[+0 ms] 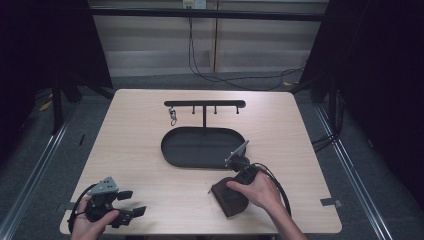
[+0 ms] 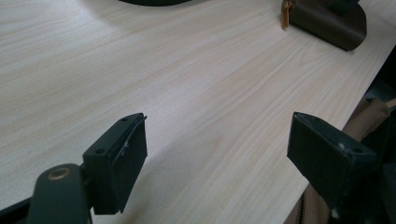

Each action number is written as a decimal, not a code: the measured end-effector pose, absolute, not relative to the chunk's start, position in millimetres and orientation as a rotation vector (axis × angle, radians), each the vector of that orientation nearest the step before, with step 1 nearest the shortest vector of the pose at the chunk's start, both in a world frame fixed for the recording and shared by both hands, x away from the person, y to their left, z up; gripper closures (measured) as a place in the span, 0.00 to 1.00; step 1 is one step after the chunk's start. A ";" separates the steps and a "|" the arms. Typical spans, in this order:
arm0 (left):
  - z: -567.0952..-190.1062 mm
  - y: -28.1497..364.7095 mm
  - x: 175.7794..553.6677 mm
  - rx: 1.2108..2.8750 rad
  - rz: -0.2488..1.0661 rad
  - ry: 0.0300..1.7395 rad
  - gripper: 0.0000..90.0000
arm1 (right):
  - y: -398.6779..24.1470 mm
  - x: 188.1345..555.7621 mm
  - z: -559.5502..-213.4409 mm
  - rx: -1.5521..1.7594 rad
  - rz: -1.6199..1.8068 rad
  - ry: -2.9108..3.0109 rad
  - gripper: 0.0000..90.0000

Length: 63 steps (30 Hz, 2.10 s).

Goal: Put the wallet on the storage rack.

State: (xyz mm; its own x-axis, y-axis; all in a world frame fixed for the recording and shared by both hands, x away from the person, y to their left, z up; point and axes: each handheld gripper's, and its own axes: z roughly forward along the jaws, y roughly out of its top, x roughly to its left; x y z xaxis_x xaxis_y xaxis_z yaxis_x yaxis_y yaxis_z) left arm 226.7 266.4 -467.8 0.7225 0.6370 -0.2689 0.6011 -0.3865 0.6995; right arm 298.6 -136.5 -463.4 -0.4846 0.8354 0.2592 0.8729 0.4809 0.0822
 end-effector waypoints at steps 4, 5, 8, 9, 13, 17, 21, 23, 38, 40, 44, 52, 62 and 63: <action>-467.6 268.6 227.7 2.093 0.052 0.941 0.22 | -138.0 300.1 -464.7 -1.465 -0.314 -2.522 0.18; -467.5 268.8 227.7 2.091 0.052 0.943 0.22 | -138.9 300.6 -464.9 -1.459 -0.323 -2.508 0.22; -467.4 269.1 227.7 2.091 0.058 0.943 0.22 | -139.6 301.4 -463.7 -1.455 -0.340 -2.476 0.28; -467.4 269.1 227.7 2.091 0.058 0.942 0.22 | -138.8 301.1 -462.8 -1.453 -0.334 -2.483 0.29; -466.9 268.9 227.6 2.093 0.067 0.938 0.22 | -137.4 299.5 -460.1 -1.468 -0.324 -2.497 0.33; -466.5 269.1 227.8 2.092 0.074 0.936 0.22 | -145.3 299.6 -453.9 -1.506 -0.368 -2.484 0.53; -466.8 269.1 228.3 2.097 0.074 0.937 0.22 | -150.4 300.1 -452.9 -1.509 -0.388 -2.467 0.57; -467.0 269.1 228.2 2.098 0.069 0.938 0.22 | -149.7 299.8 -452.1 -1.501 -0.390 -2.479 0.58; -468.0 267.1 228.8 2.084 0.045 0.929 0.21 | -155.1 292.3 -428.6 -1.508 -0.417 -2.534 0.79; -468.1 266.9 228.6 2.088 0.051 0.932 0.21 | -154.8 292.5 -426.2 -1.512 -0.406 -2.548 0.80; -468.7 267.7 229.4 2.096 0.056 0.941 0.20 | -154.1 292.1 -420.4 -1.490 -0.435 -2.543 0.86; -468.5 268.8 229.7 2.100 0.058 0.946 0.20 | -150.9 290.5 -406.7 -1.455 -0.435 -2.574 0.91; -468.0 265.4 227.8 2.124 0.055 0.915 0.20 | -146.5 292.9 -393.7 -1.461 -0.382 -2.620 0.92; -468.0 265.7 228.1 2.125 0.054 0.915 0.20 | -145.4 292.8 -392.1 -1.458 -0.378 -2.639 0.92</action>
